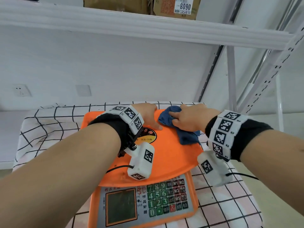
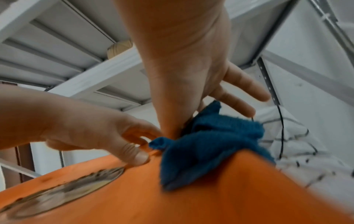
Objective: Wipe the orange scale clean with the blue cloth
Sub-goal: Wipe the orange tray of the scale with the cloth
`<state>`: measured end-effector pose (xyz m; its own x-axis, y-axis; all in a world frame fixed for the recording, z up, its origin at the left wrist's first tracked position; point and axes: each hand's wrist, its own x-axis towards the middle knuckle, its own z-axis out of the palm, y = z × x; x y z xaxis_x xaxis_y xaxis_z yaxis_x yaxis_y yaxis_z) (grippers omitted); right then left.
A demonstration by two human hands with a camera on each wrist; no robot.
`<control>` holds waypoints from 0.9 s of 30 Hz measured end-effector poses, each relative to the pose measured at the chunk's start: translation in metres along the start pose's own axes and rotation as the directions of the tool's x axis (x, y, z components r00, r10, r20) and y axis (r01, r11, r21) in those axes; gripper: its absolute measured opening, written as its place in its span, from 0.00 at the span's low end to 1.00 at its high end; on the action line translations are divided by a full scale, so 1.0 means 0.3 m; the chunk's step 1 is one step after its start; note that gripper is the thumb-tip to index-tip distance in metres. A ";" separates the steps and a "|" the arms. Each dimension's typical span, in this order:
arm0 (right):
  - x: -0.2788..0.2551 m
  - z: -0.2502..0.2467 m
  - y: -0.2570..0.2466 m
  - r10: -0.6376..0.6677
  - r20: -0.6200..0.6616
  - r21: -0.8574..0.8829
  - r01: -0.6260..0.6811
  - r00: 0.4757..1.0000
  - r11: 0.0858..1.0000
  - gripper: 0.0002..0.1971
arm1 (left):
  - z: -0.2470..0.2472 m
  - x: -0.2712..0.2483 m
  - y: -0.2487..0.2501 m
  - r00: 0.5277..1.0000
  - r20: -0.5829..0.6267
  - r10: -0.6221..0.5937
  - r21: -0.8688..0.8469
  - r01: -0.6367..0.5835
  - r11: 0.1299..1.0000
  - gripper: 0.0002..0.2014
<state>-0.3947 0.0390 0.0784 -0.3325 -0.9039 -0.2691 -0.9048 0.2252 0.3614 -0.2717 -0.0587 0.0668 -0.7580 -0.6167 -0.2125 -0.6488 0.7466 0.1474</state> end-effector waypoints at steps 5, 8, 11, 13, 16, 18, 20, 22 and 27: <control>-0.007 0.000 0.005 -0.024 0.048 0.002 0.024 0.999 1.000 0.24 | -0.001 0.002 0.006 1.000 0.020 0.000 -0.021 0.001 1.000 0.36; -0.024 -0.008 -0.012 0.009 0.075 0.008 -0.009 0.997 1.000 0.24 | -0.003 -0.005 0.014 1.000 0.006 0.000 0.006 0.000 1.000 0.35; -0.032 -0.017 -0.037 0.040 0.140 0.003 -0.041 0.989 0.999 0.23 | -0.010 -0.015 0.024 1.000 0.004 -0.009 0.038 0.008 0.999 0.34; -0.034 -0.028 -0.044 0.057 0.169 -0.003 -0.057 0.984 0.998 0.23 | -0.015 -0.018 0.027 1.000 0.006 -0.017 0.055 0.016 0.998 0.34; -0.025 -0.038 -0.041 0.088 0.166 0.120 -0.108 0.982 0.987 0.24 | -0.020 -0.018 0.027 1.000 0.006 -0.023 0.051 0.023 0.998 0.35; -0.013 -0.039 -0.039 0.085 0.177 0.225 -0.125 0.981 0.966 0.25 | -0.016 -0.017 0.026 0.999 0.013 -0.032 0.047 0.031 0.998 0.37; -0.006 -0.032 -0.034 0.073 0.177 0.287 -0.123 0.981 0.950 0.23 | -0.012 -0.017 0.023 1.000 0.004 -0.029 0.043 0.029 0.999 0.37; -0.020 -0.020 -0.023 0.080 0.133 0.336 -0.121 0.988 0.934 0.20 | -0.011 -0.017 0.022 1.000 0.000 -0.031 0.043 0.031 0.999 0.37; -0.065 -0.008 -0.008 0.049 0.145 0.331 -0.095 0.988 0.939 0.20 | -0.010 -0.015 0.017 1.000 -0.012 -0.025 0.039 0.026 0.999 0.38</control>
<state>-0.3854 0.0550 0.0849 -0.4118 -0.8295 -0.3774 -0.9058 0.4180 0.0697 -0.2718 -0.0530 0.0713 -0.7420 -0.6385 -0.2044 -0.6651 0.7395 0.1041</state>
